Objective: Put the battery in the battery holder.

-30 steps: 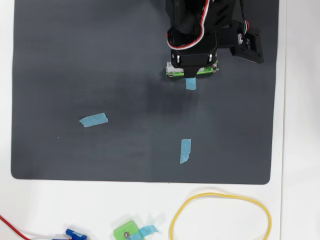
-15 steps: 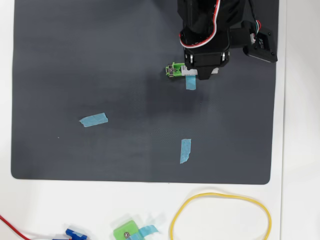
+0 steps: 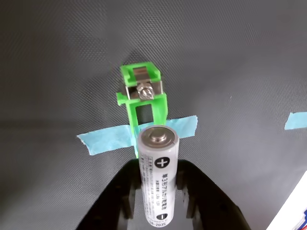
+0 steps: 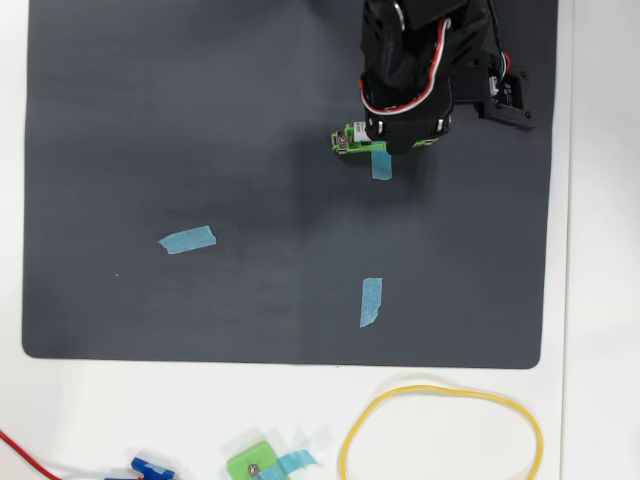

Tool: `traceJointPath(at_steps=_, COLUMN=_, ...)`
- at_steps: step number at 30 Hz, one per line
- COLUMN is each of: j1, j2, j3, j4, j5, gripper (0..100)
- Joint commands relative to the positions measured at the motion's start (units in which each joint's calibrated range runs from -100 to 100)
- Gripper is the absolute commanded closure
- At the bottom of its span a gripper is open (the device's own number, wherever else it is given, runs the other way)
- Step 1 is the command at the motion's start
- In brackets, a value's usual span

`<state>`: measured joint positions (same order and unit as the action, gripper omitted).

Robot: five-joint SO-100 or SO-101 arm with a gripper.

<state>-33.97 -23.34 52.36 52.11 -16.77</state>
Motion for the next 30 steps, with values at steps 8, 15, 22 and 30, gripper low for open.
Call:
traceJointPath(at_steps=8, j1=-2.20, j2=0.10, j3=-1.08, j4=-1.32, j5=0.13, gripper=100)
traceJointPath(at_steps=15, j1=-1.68, j2=0.19, j3=-0.64, j4=-3.51, j5=0.18, gripper=100)
traceJointPath(at_steps=22, j1=-1.37, j2=0.27, j3=-0.55, j4=-3.51, j5=0.18, gripper=100)
traceJointPath(at_steps=30, j1=0.29, j2=0.27, j3=-0.20, j4=-3.51, j5=0.13, gripper=100)
